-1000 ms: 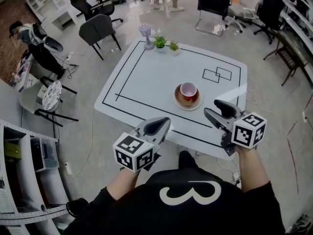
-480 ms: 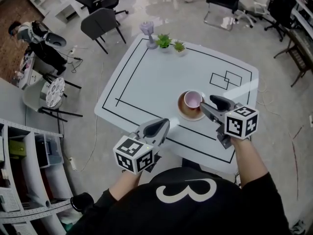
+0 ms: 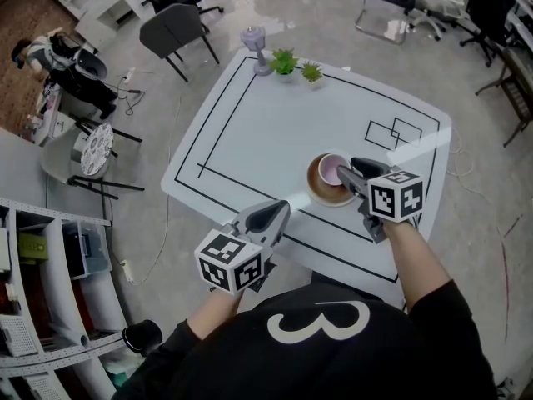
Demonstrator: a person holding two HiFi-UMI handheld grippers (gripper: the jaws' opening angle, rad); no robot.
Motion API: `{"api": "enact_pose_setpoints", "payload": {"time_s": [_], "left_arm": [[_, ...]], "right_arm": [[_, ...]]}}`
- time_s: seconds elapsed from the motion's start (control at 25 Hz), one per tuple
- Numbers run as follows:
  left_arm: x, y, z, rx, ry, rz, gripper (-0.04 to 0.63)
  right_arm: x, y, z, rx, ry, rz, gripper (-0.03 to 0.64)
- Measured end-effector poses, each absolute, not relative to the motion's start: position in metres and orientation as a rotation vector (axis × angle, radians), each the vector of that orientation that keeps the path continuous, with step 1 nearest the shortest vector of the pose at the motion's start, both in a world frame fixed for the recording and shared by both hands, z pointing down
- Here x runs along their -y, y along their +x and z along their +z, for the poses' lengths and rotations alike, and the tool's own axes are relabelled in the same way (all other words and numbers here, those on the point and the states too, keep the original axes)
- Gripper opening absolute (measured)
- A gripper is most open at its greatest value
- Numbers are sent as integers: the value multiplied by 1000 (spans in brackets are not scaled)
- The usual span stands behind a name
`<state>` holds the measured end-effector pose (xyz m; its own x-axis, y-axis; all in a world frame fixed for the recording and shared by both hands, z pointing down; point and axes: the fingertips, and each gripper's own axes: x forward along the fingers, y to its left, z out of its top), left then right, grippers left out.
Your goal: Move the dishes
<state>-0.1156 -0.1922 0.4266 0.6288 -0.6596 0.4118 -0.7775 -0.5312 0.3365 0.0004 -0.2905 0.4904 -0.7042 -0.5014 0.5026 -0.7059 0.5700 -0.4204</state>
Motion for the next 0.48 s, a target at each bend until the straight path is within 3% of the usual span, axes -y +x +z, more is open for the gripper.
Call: {"api": "enact_pose_setpoints", "payload": {"time_s": [0.28, 0.48], "left_arm": [[193, -122, 432, 1133, 2351, 333, 2], [194, -128, 427, 1150, 2355, 323, 2]], "right_arm": [[293, -3, 501, 2468, 999, 905, 123], [294, 1, 501, 2446, 1046, 897, 45]]}}
